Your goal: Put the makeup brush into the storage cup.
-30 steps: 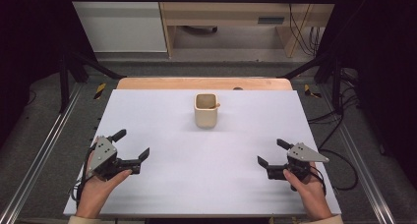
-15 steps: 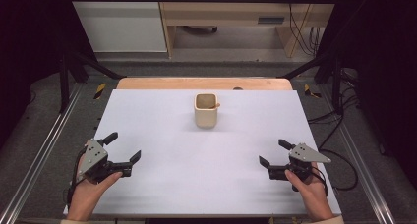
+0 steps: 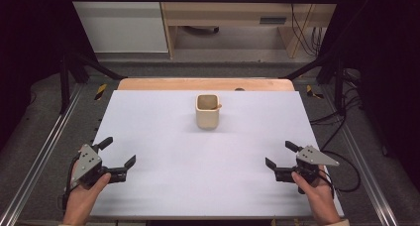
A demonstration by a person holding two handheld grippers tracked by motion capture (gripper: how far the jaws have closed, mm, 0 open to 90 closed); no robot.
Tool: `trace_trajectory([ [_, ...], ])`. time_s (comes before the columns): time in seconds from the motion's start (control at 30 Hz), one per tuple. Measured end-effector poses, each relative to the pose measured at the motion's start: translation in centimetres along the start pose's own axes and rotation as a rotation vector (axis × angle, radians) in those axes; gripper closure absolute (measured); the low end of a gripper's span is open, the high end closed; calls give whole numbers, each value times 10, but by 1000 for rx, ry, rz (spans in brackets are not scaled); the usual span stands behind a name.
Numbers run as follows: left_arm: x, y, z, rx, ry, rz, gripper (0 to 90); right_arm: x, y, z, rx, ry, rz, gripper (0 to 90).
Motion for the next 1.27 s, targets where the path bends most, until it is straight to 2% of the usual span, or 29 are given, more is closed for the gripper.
trace_trajectory([
  [0.37,-7,-5,6,37,1,29,21,9,0,7,24,-24,-17,57],
  [0.53,-6,-7,7,54,-10,29,21,13,1,9,37,-29,-3,56],
  [0.63,-7,-10,6,52,8,16,25,15,0,10,43,-29,7,55],
  [0.73,-8,-12,7,62,10,20,27,17,0,10,50,-37,11,55],
  [0.83,-6,-14,7,79,4,17,27,20,1,9,63,-41,1,56],
  [1.0,-3,-16,3,110,-22,30,27,24,1,7,91,-33,-42,55],
  [1.27,0,-16,2,123,-29,44,25,26,-5,3,62,-43,-44,44],
])
Point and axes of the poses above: each handheld gripper's, and its own axes: z roughly backward along the jaws, y roughly out of its top, x roughly to its right, the point moved 9 cm from there along -z, roughly forward along the jaws, and after that the axes turned 3 degrees about -z, right-handed, at the moved point
